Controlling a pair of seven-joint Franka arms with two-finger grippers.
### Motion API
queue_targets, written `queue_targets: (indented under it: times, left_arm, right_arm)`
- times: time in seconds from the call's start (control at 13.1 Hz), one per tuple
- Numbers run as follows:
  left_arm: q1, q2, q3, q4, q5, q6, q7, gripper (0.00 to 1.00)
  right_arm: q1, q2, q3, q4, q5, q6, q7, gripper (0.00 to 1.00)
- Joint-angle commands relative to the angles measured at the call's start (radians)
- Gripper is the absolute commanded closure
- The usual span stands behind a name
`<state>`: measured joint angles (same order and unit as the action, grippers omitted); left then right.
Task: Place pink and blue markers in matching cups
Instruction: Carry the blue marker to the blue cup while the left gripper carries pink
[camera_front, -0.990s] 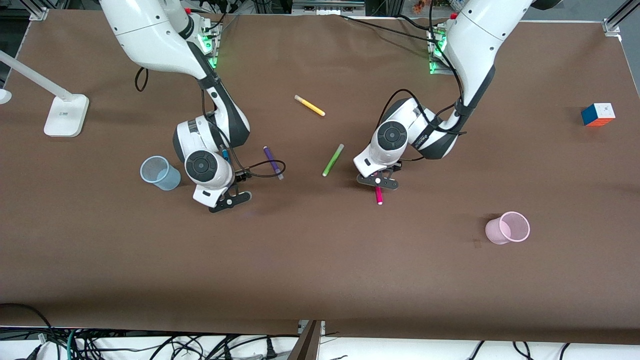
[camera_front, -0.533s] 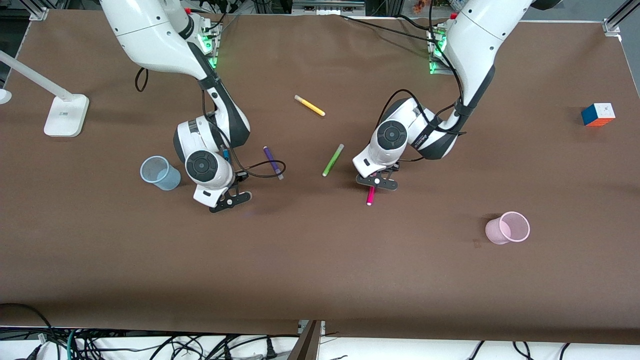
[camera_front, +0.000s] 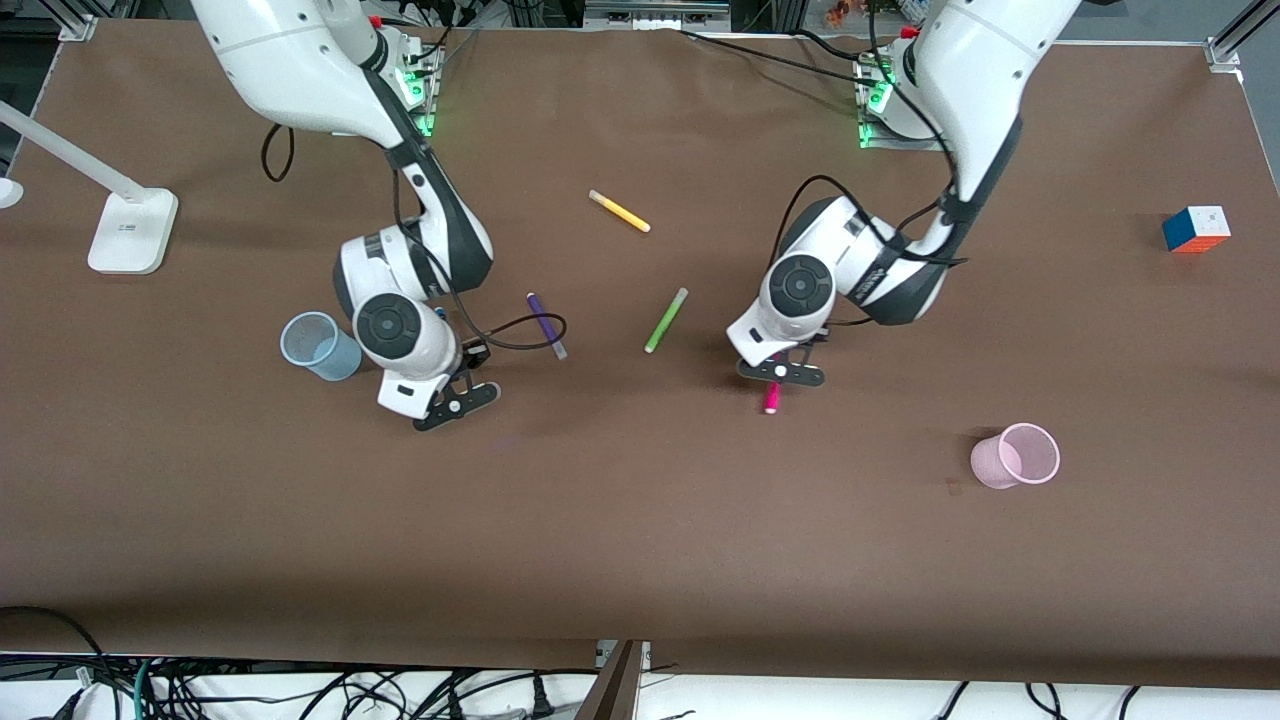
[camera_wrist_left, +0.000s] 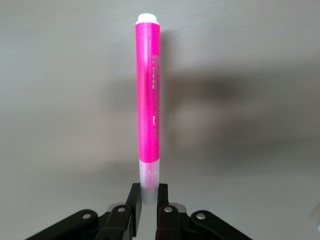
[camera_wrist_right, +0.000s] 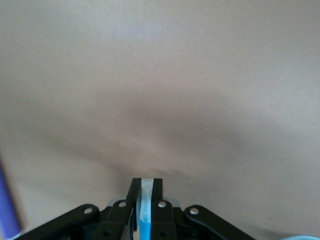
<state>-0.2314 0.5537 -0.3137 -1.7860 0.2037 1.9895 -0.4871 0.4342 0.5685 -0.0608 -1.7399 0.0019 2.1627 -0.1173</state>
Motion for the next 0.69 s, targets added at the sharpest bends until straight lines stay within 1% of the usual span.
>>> queue_targets:
  times: [0.0,0.15,0.3,0.38,0.46,0.61]
  left_arm:
    - [0.009,-0.012,0.008,0.140,0.106,-0.273,0.068,0.87]
    - [0.021,-0.012,0.012,0.218,0.208,-0.479,0.190,0.88]
    - [0.059,-0.012,0.013,0.252,0.303,-0.599,0.334,0.88]
    - [0.087,-0.012,0.013,0.269,0.357,-0.632,0.423,0.88]
    - [0.115,-0.009,0.013,0.281,0.420,-0.653,0.524,0.89]
    - [0.158,-0.003,0.013,0.289,0.567,-0.653,0.727,0.90]
  right_arm:
    - [-0.029,-0.085,-0.001,0.048,0.010,-0.124,-0.125,1.00]
    - [-0.051,-0.130,-0.001,0.054,0.012,-0.155,-0.259,1.00]
    - [-0.064,-0.157,-0.005,0.053,0.017,-0.158,-0.393,1.00]
    - [-0.074,-0.168,-0.010,0.053,0.020,-0.170,-0.450,1.00]
    - [-0.087,-0.180,-0.013,0.053,0.045,-0.185,-0.523,1.00]
    - [-0.130,-0.193,-0.040,0.051,0.163,-0.211,-0.747,1.00]
